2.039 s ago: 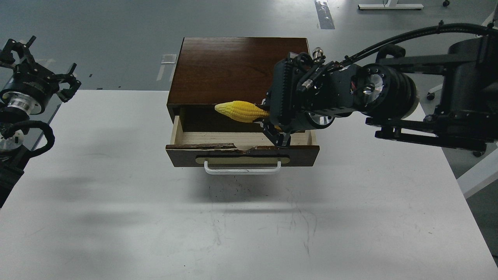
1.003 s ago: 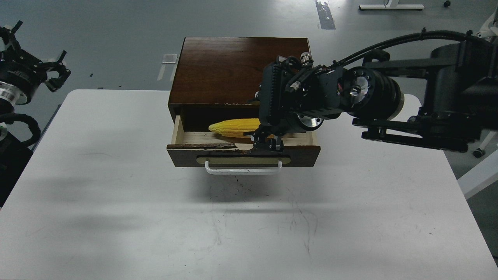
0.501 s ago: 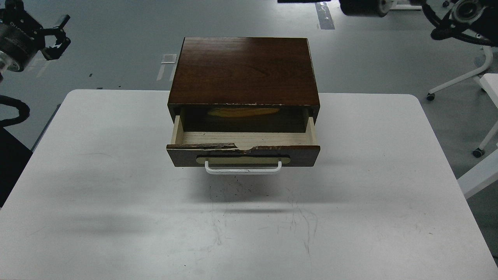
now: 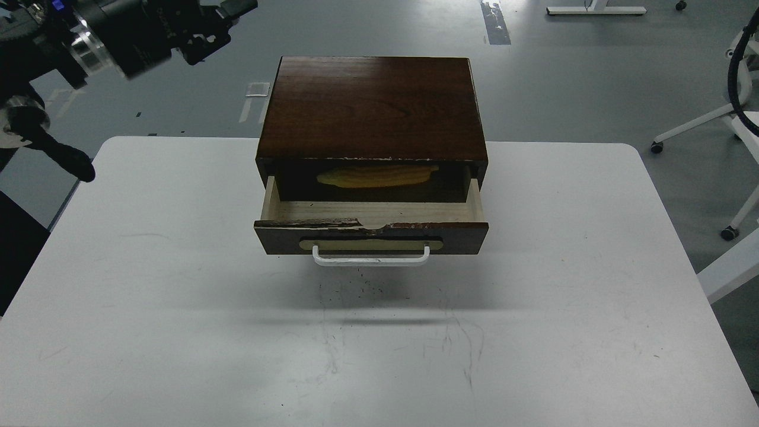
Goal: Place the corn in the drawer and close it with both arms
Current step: 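Withdraw the right gripper upward and bring the left arm forward, then place the left gripper against the drawer front near its handle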
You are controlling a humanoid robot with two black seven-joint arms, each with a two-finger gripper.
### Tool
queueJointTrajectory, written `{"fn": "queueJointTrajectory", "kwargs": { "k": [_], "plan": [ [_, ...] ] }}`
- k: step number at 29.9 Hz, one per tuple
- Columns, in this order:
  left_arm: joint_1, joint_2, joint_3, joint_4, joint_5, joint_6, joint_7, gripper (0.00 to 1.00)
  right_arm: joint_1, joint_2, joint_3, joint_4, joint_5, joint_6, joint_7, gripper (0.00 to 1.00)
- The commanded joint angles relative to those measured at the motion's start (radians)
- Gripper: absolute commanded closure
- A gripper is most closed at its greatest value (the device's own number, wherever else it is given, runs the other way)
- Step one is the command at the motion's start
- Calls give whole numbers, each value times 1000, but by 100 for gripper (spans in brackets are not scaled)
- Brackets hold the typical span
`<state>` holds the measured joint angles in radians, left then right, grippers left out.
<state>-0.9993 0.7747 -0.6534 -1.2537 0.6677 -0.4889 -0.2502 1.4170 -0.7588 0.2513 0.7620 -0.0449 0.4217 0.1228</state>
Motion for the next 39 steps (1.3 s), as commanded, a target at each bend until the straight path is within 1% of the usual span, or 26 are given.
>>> {"fn": "queueJointTrajectory", "kwargs": {
  "k": [1, 3, 4, 5, 7, 8, 9, 11, 13, 15, 16, 17, 18, 27, 33, 35, 39],
  "plan": [
    [2, 2, 1, -113, 157, 0, 0, 34, -59, -1, 3, -76, 112, 2, 6, 0],
    [2, -6, 4, -214, 354, 0, 0, 35, -114, -1, 32, -111, 166, 5, 15, 0],
    [2, -9, 3, -239, 404, 0, 0, 36, -130, -1, 45, -119, 172, 9, 21, 0],
    [4, -15, 9, -286, 491, 0, 0, 40, -163, -1, 69, -134, 174, 20, 44, 0],
    [7, -20, 17, -335, 567, 0, 0, 43, -194, -1, 94, -151, 174, 29, 72, 0],
    [13, -23, 20, -383, 640, 0, 0, 46, -225, -1, 111, -161, 174, 37, 89, 0],
    [22, -28, 26, -424, 701, 0, 0, 51, -249, -1, 123, -167, 177, 45, 90, 0],
    [25, -38, 66, -449, 772, 0, 0, 59, -279, 1, 146, -177, 194, 60, 83, 0],
    [22, -43, 107, -449, 817, 0, 0, 64, -294, 3, 158, -179, 226, 65, 74, 0],
    [24, -49, 181, -451, 913, 0, 0, 76, -314, 10, 163, -181, 337, 65, 35, 0],
    [24, -55, 195, -451, 930, 0, 0, 80, -316, 12, 163, -181, 361, 63, 26, 0],
    [24, -64, 214, -452, 950, 0, 0, 93, -320, 13, 163, -181, 390, 62, 14, 0],
    [24, -66, 227, -454, 957, 0, 0, 100, -320, 13, 163, -181, 399, 62, 14, 0],
    [22, -74, 310, -460, 1020, 0, 0, 100, -319, 13, 189, -182, 399, 63, 14, 0],
    [28, -109, 351, -466, 1089, 0, 2, 100, -326, 4, 190, -184, 405, 67, 8, 0],
    [30, -109, 368, -463, 1148, 0, 2, 100, -383, 3, 198, -184, 413, 67, 9, 0],
    [31, -109, 377, -463, 1168, 0, 2, 100, -455, 6, 221, -182, 450, 67, 12, 0]
  ]
}}
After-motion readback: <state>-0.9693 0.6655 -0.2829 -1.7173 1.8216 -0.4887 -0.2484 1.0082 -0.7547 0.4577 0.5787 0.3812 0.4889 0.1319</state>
